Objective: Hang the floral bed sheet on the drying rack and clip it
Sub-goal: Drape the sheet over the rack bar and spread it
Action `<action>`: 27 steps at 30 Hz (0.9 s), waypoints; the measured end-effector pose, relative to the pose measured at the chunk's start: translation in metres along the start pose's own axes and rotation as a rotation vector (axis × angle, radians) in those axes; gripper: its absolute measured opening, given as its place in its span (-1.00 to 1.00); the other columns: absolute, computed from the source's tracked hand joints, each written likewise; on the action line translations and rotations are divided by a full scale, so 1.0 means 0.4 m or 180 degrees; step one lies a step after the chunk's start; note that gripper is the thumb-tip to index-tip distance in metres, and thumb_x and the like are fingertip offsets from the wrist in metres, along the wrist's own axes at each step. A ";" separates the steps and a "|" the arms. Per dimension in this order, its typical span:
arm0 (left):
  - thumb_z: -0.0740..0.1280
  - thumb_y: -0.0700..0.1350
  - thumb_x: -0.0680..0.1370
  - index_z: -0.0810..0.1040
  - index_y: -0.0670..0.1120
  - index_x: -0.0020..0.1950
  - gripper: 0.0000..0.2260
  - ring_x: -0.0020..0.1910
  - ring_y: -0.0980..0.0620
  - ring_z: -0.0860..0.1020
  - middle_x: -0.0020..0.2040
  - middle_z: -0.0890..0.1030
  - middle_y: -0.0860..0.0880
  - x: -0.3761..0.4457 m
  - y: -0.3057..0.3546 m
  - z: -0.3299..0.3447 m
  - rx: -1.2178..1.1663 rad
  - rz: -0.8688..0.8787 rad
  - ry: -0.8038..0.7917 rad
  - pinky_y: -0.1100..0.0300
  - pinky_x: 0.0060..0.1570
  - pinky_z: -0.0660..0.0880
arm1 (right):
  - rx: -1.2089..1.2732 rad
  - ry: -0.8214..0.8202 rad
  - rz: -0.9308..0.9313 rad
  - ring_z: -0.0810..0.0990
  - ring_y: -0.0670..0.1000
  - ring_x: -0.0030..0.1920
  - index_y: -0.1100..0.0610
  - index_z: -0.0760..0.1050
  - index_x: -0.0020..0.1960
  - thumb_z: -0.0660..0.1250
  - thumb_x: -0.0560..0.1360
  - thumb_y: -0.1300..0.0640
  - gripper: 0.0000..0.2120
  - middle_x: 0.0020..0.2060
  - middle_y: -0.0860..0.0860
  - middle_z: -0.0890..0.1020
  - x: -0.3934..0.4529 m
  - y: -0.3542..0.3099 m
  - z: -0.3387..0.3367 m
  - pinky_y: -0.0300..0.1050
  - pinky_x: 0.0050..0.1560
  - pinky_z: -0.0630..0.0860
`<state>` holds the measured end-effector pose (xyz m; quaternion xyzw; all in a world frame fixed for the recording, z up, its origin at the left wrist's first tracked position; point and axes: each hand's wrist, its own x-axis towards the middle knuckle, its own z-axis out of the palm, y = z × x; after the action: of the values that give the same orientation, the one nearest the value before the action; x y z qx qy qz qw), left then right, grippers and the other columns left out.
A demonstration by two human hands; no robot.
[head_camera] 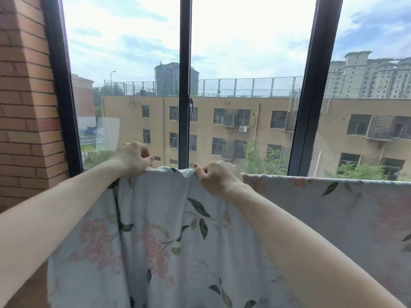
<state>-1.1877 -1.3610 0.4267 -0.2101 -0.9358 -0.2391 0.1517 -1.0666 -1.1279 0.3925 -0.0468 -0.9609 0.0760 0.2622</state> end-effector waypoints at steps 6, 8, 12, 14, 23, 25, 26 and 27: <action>0.30 0.02 0.66 0.65 0.07 0.07 -0.86 0.01 -0.06 0.54 -0.03 0.63 0.01 -0.160 -0.189 -0.017 -0.0387 -0.0305 0.0939 0.07 0.00 0.43 | -0.0082 0.0190 -0.0082 0.55 0.12 -0.32 0.16 0.46 -0.40 0.00 0.66 -0.28 -0.32 -0.42 0.02 0.56 0.000 0.004 0.016 0.00 -0.22 0.37; 0.30 0.02 0.66 0.64 0.11 0.09 -0.88 0.01 -0.06 0.54 0.03 0.66 0.00 -0.197 -0.243 -0.020 -0.0307 -0.0247 0.0998 0.04 0.01 0.46 | -0.0088 0.0278 -0.0128 0.55 0.12 -0.32 0.16 0.48 -0.40 0.01 0.65 -0.29 -0.31 -0.42 0.02 0.56 -0.002 0.002 0.018 0.00 -0.22 0.40; 0.38 -0.12 0.61 0.61 0.23 0.03 -0.80 -0.01 -0.07 0.67 -0.03 0.74 0.02 -0.222 -0.274 -0.047 -0.0135 0.0008 0.1048 0.03 0.00 0.57 | -0.0050 0.0444 -0.0216 0.53 0.07 -0.41 0.15 0.39 -0.47 0.01 0.64 -0.33 -0.29 -0.50 0.02 0.53 -0.011 0.002 0.021 -0.02 -0.27 0.42; 0.43 -0.12 0.59 0.61 0.29 -0.04 -0.75 -0.03 -0.01 0.68 -0.06 0.75 0.08 -0.219 -0.269 -0.068 -0.0035 0.0058 0.0965 0.08 -0.01 0.58 | -0.0036 0.0496 -0.0212 0.50 0.05 -0.46 0.14 0.36 -0.49 0.01 0.63 -0.35 -0.28 -0.54 0.00 0.50 -0.014 0.010 0.016 -0.04 -0.30 0.41; 0.52 -0.22 0.52 0.78 0.11 -0.06 -0.80 -0.14 0.28 0.66 -0.14 0.74 0.19 -0.224 -0.285 -0.147 -0.0085 0.0375 0.0287 0.35 -0.07 0.56 | 0.0067 0.0560 -0.0220 0.47 0.03 -0.54 0.13 0.27 -0.52 0.07 0.64 -0.32 -0.29 -0.64 -0.05 0.38 -0.055 0.044 -0.008 -0.12 -0.38 0.36; 0.52 -0.24 0.52 0.76 0.12 -0.12 -0.77 -0.26 0.24 0.64 -0.19 0.73 0.16 -0.221 -0.300 -0.158 0.0026 0.0341 0.0306 0.41 -0.22 0.51 | 0.0089 0.0562 -0.0259 0.47 0.05 -0.55 0.13 0.26 -0.51 0.06 0.63 -0.32 -0.30 -0.63 -0.05 0.38 -0.052 0.035 0.001 -0.12 -0.39 0.36; 0.51 -0.25 0.52 0.73 0.16 -0.15 -0.74 -0.28 0.24 0.62 -0.21 0.72 0.18 -0.216 -0.305 -0.166 0.0151 0.0334 0.0326 0.41 -0.25 0.48 | 0.0092 0.0563 -0.0264 0.47 0.05 -0.54 0.13 0.26 -0.51 0.06 0.63 -0.32 -0.30 -0.62 -0.04 0.39 -0.049 0.030 0.004 -0.12 -0.39 0.34; 0.50 -0.23 0.52 0.70 0.20 -0.17 -0.71 -0.26 0.24 0.61 -0.23 0.69 0.22 -0.210 -0.310 -0.175 0.0311 0.0346 0.0336 0.37 -0.22 0.47 | 0.0090 0.0570 -0.0264 0.47 0.05 -0.53 0.13 0.27 -0.51 0.05 0.63 -0.33 -0.29 -0.61 -0.03 0.41 -0.047 0.024 0.006 -0.11 -0.38 0.34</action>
<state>-1.1600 -1.5225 0.4057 -0.2401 -0.9243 -0.1952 0.2236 -1.0513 -1.1212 0.3795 -0.0099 -0.9335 0.0742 0.3506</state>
